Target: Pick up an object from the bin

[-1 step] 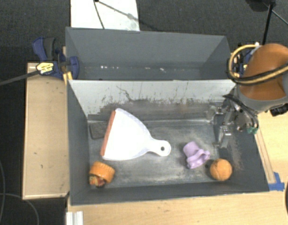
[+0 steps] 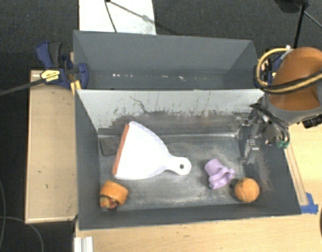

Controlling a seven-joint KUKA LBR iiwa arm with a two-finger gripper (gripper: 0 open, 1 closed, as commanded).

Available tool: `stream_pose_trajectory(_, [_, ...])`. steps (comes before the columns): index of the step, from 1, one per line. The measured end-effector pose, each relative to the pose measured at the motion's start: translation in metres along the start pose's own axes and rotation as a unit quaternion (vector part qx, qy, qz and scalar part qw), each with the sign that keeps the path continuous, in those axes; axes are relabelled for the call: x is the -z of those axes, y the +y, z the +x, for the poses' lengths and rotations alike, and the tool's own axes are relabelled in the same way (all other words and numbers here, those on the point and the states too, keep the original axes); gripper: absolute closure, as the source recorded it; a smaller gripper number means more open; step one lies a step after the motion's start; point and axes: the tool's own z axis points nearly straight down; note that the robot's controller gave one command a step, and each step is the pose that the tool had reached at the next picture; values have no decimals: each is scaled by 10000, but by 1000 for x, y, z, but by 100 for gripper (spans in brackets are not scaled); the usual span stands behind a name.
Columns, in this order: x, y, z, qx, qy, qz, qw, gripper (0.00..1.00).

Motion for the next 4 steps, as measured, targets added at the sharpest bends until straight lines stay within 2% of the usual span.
stream_pose_trajectory(1, [-83, 49, 33, -276, -4, -6, 9996, 0])
stream_pose_trajectory(2, [-41, 46, 34, 421, 12, -4, 9991, 0])
stream_pose_trajectory(3, [-51, 108, 70, 1158, 3, -6, 9933, 0])
stream_pose_trajectory(4, [-76, 117, 74, 1698, 9, -18, 9855, 0])
